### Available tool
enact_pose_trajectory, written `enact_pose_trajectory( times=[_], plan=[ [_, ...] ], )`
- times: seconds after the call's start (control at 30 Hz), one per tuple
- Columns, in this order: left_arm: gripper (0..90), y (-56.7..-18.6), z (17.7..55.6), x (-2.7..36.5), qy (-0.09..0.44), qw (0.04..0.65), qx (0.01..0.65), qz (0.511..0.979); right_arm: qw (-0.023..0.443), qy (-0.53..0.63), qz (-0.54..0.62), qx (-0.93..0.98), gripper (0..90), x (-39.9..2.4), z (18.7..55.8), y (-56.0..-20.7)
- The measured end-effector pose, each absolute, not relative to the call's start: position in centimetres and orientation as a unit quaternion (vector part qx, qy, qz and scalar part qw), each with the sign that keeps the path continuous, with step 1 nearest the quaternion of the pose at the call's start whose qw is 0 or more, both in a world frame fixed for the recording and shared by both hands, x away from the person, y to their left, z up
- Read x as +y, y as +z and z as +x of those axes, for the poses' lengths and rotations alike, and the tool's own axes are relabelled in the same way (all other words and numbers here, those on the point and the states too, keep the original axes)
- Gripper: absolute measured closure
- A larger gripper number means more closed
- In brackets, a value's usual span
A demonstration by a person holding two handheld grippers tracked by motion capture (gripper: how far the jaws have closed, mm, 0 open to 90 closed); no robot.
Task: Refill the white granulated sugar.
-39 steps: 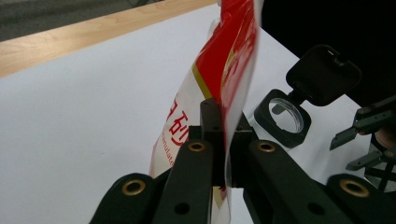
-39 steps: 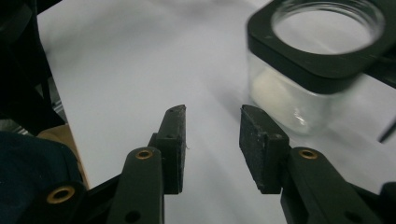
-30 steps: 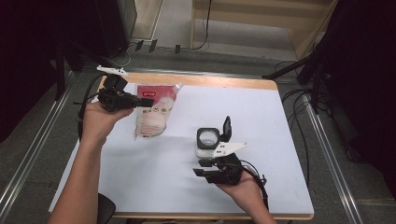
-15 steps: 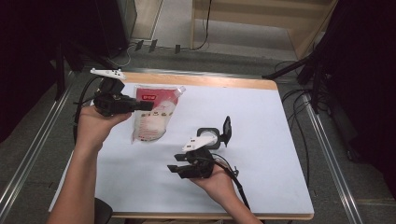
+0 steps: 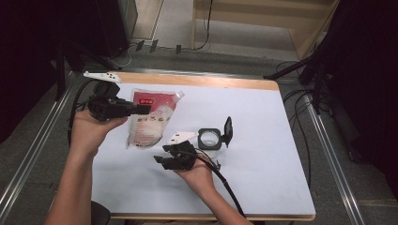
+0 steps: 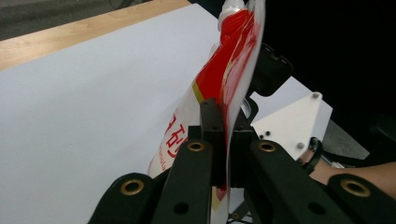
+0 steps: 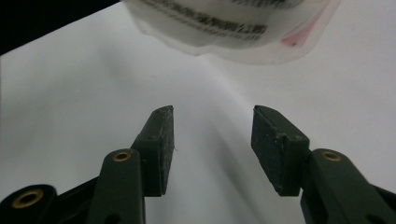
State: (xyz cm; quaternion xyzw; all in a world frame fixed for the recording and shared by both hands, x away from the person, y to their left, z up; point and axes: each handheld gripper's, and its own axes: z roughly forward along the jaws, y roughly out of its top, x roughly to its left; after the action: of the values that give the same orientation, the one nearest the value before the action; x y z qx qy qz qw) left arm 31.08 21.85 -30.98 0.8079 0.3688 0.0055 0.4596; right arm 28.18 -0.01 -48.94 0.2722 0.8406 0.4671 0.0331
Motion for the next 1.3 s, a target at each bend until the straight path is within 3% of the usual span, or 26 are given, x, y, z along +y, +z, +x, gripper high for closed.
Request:
enact_pose_trajectory(
  times=[0.23,0.57,0.7,0.83,1.07,1.2,1.23,1.3],
  plan=[
    [90.0,-30.6,30.7,21.3,-0.018,0.461,0.361,0.810,0.015,0.476,0.310,0.823,50.2,0.5,29.8,-50.4],
    [90.0,-30.5,30.7,21.3,-0.077,0.467,0.373,0.798,0.047,0.500,0.298,0.812,50.6,1.0,30.2,-51.5],
    [90.0,-31.0,31.0,22.1,-0.102,0.479,0.391,0.779,0.043,0.521,0.296,0.800,56.1,1.0,30.0,-51.1],
    [89.4,-31.4,31.4,22.9,-0.101,0.489,0.404,0.766,0.071,0.531,0.276,0.798,60.7,1.2,29.0,-50.2],
    [88.2,-31.3,31.4,22.7,-0.063,0.500,0.400,0.766,0.050,0.537,0.271,0.797,59.1,0.9,28.0,-49.5],
    [88.3,-31.5,31.6,21.7,-0.041,0.480,0.393,0.783,0.097,0.513,0.231,0.821,54.2,1.5,26.4,-48.8],
    [88.3,-31.8,31.7,21.2,-0.048,0.478,0.386,0.787,0.140,0.496,0.207,0.831,54.2,2.1,25.2,-48.5],
    [88.4,-31.8,31.8,21.0,-0.045,0.476,0.384,0.790,0.133,0.495,0.208,0.833,54.1,2.3,25.0,-48.5]
  ],
)
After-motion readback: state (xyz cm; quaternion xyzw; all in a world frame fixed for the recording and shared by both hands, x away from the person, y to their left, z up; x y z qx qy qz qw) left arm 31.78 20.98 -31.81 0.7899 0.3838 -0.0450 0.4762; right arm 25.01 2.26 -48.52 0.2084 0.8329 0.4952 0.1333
